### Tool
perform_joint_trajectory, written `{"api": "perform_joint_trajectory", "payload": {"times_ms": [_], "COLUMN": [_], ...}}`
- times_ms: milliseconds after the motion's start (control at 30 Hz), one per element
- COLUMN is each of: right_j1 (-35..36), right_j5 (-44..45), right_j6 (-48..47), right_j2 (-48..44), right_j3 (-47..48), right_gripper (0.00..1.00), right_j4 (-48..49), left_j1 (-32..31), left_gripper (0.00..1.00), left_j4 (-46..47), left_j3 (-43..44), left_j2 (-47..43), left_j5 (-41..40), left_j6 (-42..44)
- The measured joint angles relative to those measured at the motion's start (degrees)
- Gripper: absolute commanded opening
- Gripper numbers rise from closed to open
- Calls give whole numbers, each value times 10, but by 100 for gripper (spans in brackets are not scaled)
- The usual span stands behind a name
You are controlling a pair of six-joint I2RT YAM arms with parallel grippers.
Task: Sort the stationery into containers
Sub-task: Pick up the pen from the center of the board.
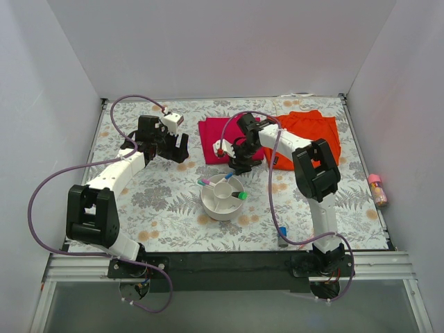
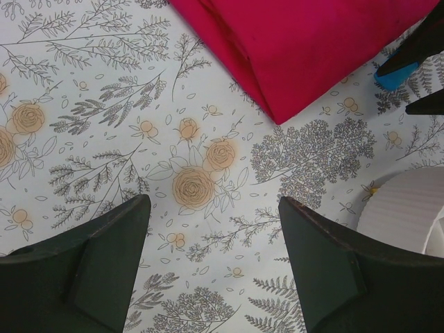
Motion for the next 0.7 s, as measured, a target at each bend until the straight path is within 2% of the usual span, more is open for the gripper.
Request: {"api": "perform_joint_trajectory", "payload": {"times_ms": [533, 633, 700], "right_j1": [2, 2, 2], "right_j5": [44, 54, 56], "right_j6": [-2, -2, -1], "right_j2": [9, 9, 9], "right_j3": [0, -3, -4], "right_gripper": [53, 46, 33], "right_j4": [1, 4, 3], "left_j1": [0, 0, 0], "left_gripper": [75, 75, 75], "left_j4": [0, 0, 0], "left_j3": [0, 0, 0], "left_j2": [9, 9, 9], "left_j5": [-2, -2, -2], "left_j6": [-4, -4, -4]}}
